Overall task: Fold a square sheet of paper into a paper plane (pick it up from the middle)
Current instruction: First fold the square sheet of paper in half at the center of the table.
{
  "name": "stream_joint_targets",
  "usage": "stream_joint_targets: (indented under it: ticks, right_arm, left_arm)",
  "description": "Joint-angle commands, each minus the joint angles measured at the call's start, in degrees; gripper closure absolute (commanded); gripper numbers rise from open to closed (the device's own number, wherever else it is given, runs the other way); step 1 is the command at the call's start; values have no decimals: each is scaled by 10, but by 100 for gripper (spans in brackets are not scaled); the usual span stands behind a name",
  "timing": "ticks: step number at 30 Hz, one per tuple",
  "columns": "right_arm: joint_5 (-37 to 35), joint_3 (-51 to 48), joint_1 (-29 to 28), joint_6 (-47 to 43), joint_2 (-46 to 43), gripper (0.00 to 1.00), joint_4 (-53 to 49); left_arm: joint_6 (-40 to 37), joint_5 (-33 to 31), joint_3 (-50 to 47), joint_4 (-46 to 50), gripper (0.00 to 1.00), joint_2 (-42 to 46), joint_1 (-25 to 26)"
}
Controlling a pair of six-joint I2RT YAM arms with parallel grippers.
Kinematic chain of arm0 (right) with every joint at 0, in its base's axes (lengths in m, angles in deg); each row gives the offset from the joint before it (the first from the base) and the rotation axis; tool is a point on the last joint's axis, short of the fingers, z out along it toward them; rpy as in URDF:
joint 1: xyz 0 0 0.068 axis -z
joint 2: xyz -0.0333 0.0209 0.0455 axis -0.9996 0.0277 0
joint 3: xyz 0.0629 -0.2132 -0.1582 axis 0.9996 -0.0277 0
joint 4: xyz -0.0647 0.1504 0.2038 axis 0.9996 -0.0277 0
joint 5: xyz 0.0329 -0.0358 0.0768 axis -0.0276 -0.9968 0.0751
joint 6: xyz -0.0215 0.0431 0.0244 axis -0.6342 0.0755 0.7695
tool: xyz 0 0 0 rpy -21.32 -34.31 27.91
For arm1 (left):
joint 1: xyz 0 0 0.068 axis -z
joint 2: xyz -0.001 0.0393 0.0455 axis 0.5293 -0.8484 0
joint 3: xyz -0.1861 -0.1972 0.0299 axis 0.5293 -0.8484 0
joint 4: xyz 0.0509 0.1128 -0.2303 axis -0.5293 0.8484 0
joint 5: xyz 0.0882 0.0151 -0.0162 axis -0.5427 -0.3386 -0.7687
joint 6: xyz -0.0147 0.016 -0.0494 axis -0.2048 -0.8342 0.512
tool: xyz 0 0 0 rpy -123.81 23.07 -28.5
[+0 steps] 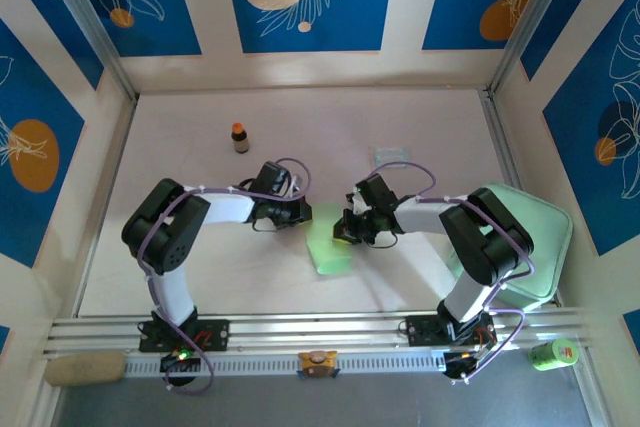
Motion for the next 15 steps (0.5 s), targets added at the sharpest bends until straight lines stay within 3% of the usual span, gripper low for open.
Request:
stream_joint_targets:
  ticks: [1,15]
  right_arm:
    - [-52,-22,-2,4,14,100,-80]
    - [-53,-21,-2,4,12,100,-80]
  left_arm:
    - [-9,-14,-10,30,100,-4,-9]
    - [-27,17,33,37,100,2,-26]
